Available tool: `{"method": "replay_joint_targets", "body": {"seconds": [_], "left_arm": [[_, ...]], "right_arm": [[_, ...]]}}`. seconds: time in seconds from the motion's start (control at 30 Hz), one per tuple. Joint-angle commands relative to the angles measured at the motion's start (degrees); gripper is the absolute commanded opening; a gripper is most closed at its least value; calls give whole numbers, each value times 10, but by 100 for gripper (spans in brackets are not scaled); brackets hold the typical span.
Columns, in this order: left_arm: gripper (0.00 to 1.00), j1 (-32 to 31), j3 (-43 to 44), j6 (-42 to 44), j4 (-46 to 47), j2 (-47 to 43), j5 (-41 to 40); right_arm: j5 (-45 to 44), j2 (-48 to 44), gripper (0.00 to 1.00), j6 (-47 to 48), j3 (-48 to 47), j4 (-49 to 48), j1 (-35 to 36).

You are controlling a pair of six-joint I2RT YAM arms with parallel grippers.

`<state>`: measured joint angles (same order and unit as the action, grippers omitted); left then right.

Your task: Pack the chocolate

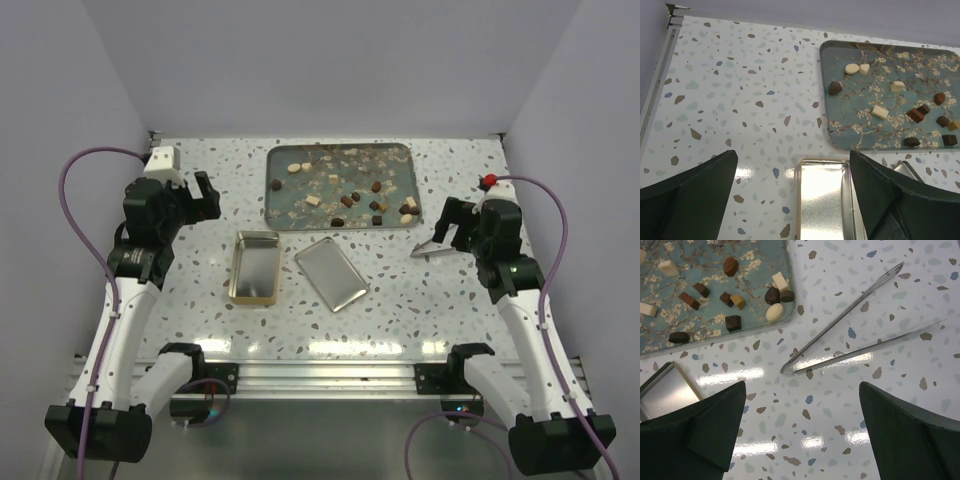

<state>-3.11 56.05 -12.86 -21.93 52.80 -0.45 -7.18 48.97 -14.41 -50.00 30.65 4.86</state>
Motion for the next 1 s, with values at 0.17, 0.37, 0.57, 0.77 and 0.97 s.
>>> {"method": "replay_joint_targets", "body": {"seconds": [0.17, 0.37, 0.57, 0.77, 0.97], "left_arm": [[100, 3, 17, 6, 41, -7, -8], [100, 3, 10, 19, 62, 11, 2], [100, 3, 4, 21, 71, 51, 2], [100, 3, 4, 37, 83, 71, 2], [100, 3, 6, 52, 87, 92, 2]], "right_arm": [[-42, 24, 99, -52, -5, 16, 1], [-56, 29, 99, -152, 24, 13, 1], [-106, 80, 99, -252, 33, 41, 3], [-144, 135, 99, -330, 39, 41, 8], [-169, 204, 99, -427, 30, 28, 21]]}}
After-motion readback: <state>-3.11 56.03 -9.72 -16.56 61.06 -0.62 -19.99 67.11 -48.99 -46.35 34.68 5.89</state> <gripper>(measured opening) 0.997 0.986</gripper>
